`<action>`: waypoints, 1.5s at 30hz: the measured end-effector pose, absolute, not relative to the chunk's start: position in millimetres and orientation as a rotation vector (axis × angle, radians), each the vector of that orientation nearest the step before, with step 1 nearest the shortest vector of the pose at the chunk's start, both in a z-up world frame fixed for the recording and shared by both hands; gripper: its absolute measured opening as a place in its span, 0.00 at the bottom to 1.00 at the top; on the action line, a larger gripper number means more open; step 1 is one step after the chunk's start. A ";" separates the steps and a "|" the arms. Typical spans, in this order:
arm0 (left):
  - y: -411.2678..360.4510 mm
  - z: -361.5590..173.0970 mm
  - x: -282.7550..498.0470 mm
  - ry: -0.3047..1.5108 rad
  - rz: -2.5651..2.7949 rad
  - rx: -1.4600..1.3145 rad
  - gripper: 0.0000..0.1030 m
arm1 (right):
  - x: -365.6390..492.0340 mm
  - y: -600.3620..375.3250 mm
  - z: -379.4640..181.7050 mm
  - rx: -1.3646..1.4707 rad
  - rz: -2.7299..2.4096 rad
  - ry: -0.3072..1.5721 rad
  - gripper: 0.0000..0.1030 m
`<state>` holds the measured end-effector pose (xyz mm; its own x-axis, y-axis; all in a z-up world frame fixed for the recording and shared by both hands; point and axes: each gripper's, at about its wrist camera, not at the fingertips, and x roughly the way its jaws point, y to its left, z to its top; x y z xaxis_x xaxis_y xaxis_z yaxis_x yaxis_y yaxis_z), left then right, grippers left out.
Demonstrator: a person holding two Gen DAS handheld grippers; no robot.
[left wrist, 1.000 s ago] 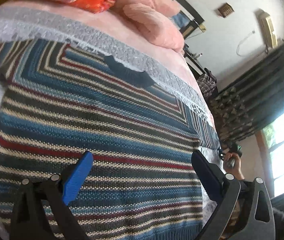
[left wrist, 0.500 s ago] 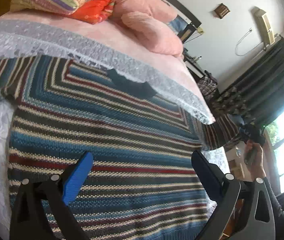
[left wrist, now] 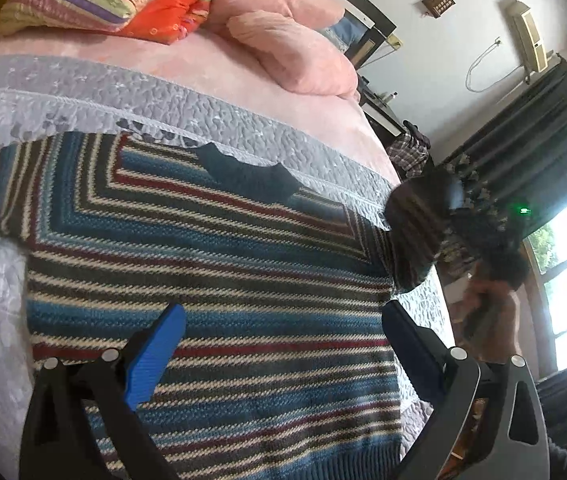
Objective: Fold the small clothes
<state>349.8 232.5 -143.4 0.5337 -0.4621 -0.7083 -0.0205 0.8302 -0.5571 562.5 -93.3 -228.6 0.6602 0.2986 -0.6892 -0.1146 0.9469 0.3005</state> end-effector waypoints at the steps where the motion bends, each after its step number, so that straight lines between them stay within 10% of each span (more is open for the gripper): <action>1: 231.2 -143.9 352.3 0.981 -0.285 -0.547 0.96 | 561.6 -78.3 -236.8 0.206 0.240 0.834 0.11; 9: 212.1 -166.7 393.7 1.004 -0.375 -0.602 0.96 | 541.5 32.8 -325.7 -0.177 0.229 0.898 0.13; 15: 200.4 -202.6 434.7 1.067 -0.433 -0.797 0.96 | 505.9 58.7 -359.7 -0.315 0.291 0.897 0.34; 32: 151.2 -305.2 511.9 1.209 -0.370 -1.084 0.93 | 407.6 -7.3 -370.6 0.361 0.270 0.869 0.45; 33: 151.7 -304.4 511.8 1.205 -0.365 -1.078 0.88 | 408.2 -7.0 -370.9 0.384 0.284 0.867 0.45; 35: 146.4 -308.1 520.4 1.255 -0.364 -1.051 0.16 | 408.4 -3.7 -370.1 0.385 0.308 0.863 0.45; 45: 150.0 -233.9 539.4 1.214 -0.404 -0.857 0.07 | 408.2 5.6 -372.0 0.357 0.325 0.853 0.45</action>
